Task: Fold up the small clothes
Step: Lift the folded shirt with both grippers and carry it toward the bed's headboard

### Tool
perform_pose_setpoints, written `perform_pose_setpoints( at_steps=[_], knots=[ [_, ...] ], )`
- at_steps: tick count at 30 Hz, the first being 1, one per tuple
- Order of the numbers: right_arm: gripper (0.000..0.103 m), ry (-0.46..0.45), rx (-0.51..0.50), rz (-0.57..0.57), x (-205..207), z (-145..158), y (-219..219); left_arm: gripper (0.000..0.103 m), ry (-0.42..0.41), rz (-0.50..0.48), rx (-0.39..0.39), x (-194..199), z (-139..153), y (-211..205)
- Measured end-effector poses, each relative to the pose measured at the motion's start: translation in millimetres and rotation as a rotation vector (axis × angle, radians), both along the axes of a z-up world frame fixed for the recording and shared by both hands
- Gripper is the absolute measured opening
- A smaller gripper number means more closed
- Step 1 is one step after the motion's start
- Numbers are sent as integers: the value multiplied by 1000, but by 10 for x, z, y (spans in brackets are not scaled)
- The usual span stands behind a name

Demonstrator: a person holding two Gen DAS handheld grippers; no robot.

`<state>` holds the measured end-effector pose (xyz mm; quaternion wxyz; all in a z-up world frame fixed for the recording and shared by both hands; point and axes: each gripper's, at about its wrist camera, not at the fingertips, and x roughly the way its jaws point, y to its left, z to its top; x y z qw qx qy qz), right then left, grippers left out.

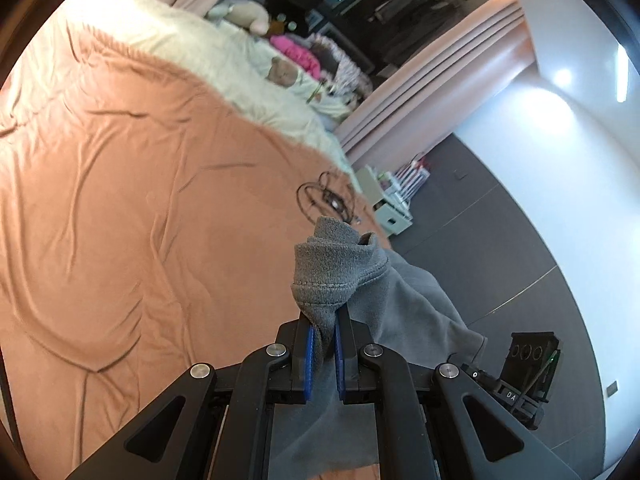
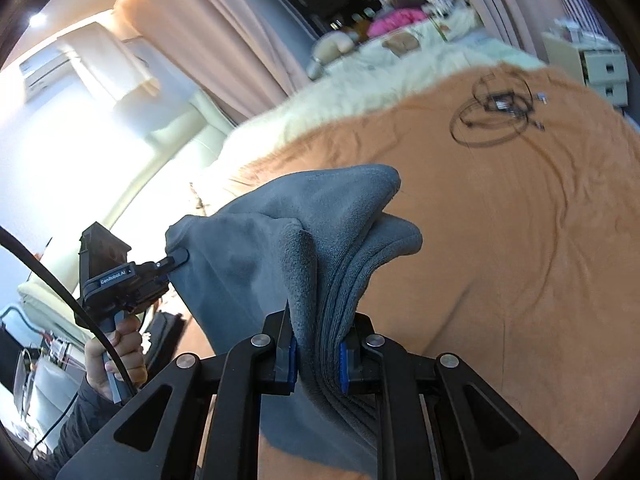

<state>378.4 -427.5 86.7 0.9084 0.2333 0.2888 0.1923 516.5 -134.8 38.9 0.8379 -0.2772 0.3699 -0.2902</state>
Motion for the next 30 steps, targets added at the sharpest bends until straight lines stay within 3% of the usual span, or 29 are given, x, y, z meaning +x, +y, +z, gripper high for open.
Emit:
perform_pose_setpoints(
  at_steps=[7, 14, 22, 30],
  knots=[
    [11, -81, -26, 26, -604, 285, 204, 8, -86, 24, -38, -466, 423, 303],
    [11, -135, -62, 66, -807, 529, 561, 8, -150, 69, -58, -859, 789, 737],
    [11, -193, -105, 164, -830, 668, 1037, 8, -211, 135, -82, -1400, 1087, 1374],
    [11, -225, -135, 232, -789, 748, 1495, 8, -249, 208, -95, -1898, 1201, 2081]
  ],
)
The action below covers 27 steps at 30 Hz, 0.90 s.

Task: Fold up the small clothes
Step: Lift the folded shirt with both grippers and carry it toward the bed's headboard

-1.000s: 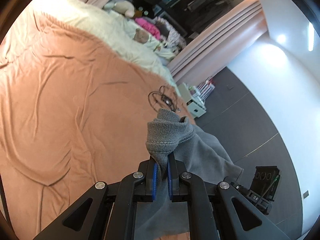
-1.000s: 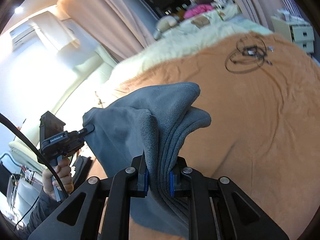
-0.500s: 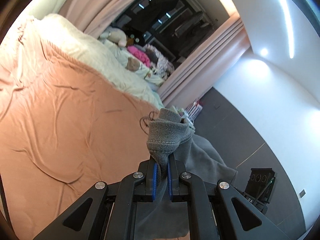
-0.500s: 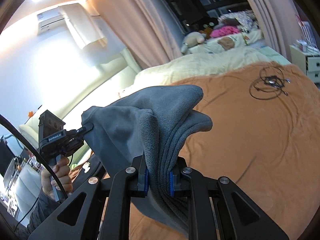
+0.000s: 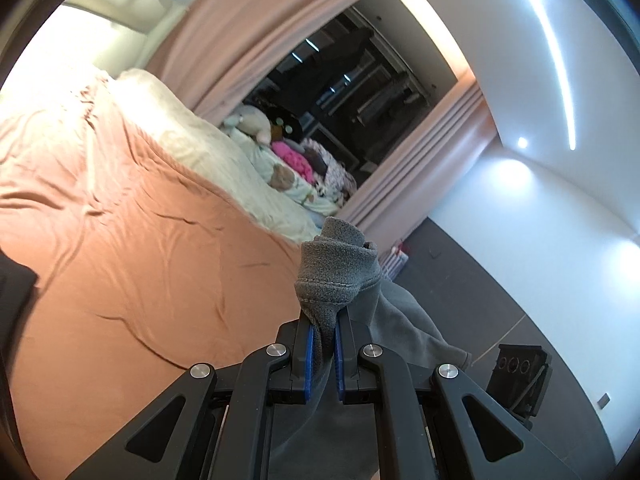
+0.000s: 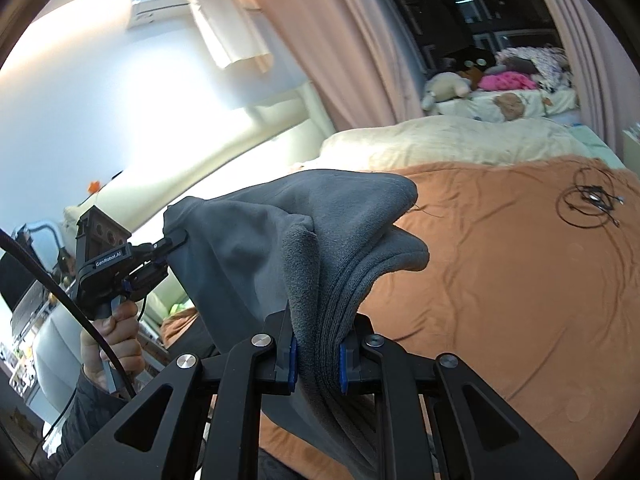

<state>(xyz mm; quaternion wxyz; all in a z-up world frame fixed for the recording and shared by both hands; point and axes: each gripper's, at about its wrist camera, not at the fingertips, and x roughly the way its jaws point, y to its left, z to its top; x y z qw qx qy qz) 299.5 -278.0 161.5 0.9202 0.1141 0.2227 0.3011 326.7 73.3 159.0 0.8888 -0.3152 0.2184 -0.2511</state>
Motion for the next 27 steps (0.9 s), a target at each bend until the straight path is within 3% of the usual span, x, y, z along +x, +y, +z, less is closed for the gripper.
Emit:
perform_pose_setpoints(
  at_steps=[13, 27],
  knots=[
    [11, -35, -31, 143, 183, 27, 957, 8, -15, 108, 32, -567, 114, 1394],
    [11, -48, 5, 398, 807, -286, 2152, 8, -19, 321, 141, -926, 150, 2996]
  ],
)
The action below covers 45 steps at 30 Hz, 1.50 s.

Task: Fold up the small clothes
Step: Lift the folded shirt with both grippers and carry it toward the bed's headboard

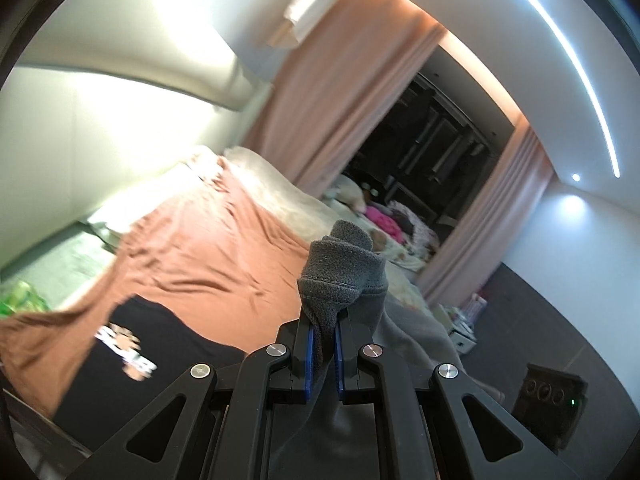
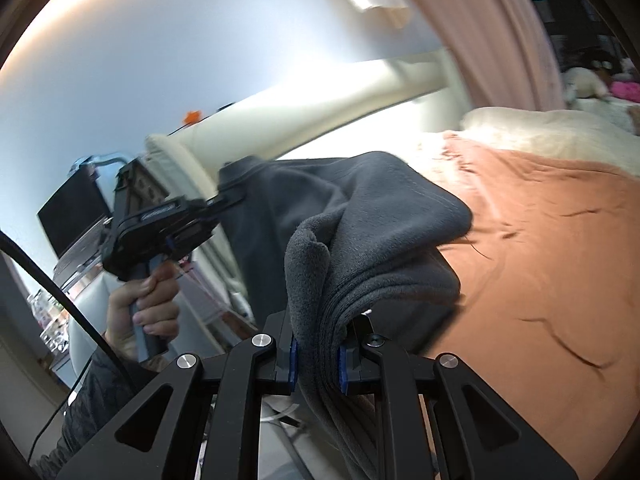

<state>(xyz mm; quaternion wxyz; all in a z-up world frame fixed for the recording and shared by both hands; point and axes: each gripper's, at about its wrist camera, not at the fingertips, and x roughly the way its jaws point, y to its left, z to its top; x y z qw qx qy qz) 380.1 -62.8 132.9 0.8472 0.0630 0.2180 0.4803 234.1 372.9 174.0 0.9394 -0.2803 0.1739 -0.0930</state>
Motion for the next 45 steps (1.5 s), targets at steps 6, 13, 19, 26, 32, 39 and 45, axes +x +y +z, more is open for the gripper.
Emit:
perform_pose_setpoints(
  at_steps=[6, 13, 19, 26, 32, 39, 45],
  knots=[
    [11, -1, -4, 87, 154, -207, 404, 8, 20, 88, 31, -70, -12, 516],
    [11, 72, -13, 157, 542, -474, 699, 8, 71, 179, 39, -50, -205, 956],
    [11, 126, -17, 161, 1199, -639, 594, 8, 139, 214, 68, 360, -528, 1107],
    [11, 182, -75, 140, 2154, -891, 236, 8, 212, 237, 73, 909, -888, 1149],
    [11, 213, -87, 130, 2865, -1048, -65, 8, 276, 266, 105, 1413, -1157, 1218],
    [29, 240, -180, 0, 3694, -1371, -429, 26, 426, 364, 208, 1947, -1635, 1183],
    [74, 355, -266, -152, 4425, -1882, -793, 37, 507, 402, 207, 1910, -1972, 1239]
  ],
)
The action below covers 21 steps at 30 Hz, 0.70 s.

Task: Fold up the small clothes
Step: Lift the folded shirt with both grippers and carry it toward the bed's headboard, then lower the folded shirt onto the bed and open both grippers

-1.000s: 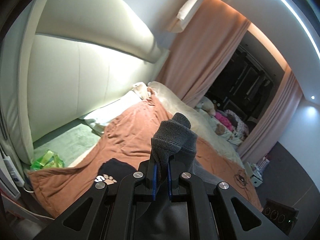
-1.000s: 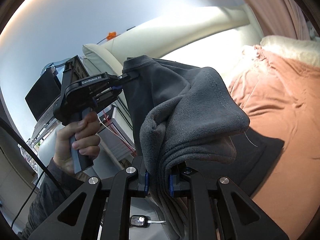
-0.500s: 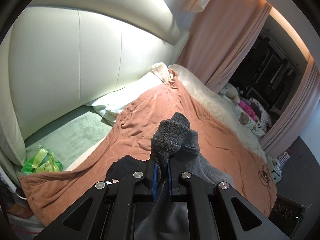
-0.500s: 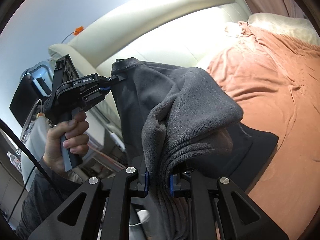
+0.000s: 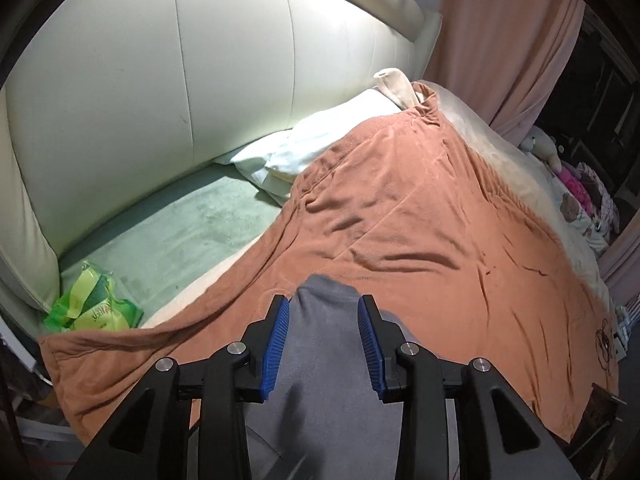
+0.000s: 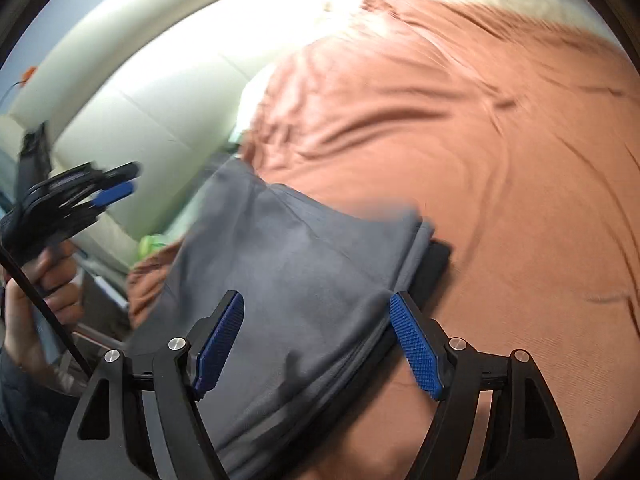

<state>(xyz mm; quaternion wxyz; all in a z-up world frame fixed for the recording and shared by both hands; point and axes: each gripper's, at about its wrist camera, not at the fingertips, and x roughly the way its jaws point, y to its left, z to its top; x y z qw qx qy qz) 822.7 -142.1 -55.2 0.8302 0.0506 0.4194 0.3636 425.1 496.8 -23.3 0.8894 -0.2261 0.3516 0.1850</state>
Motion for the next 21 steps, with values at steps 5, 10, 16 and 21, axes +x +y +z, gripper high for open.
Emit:
perform_pose_setpoints(
  at_steps=[5, 10, 16, 21],
  knots=[
    [74, 20, 7, 26, 64, -39, -207, 37, 2, -8, -7, -289, 39, -6],
    [74, -59, 4, 96, -392, 33, 151, 39, 7, -32, -14, -646, 62, -134],
    [74, -138, -15, 222, -1160, 17, 293, 39, 70, -108, -15, -1008, -51, -363],
    [74, -171, -15, 317, -1540, 24, 446, 39, 146, -144, -23, -1206, -312, -463]
  ],
)
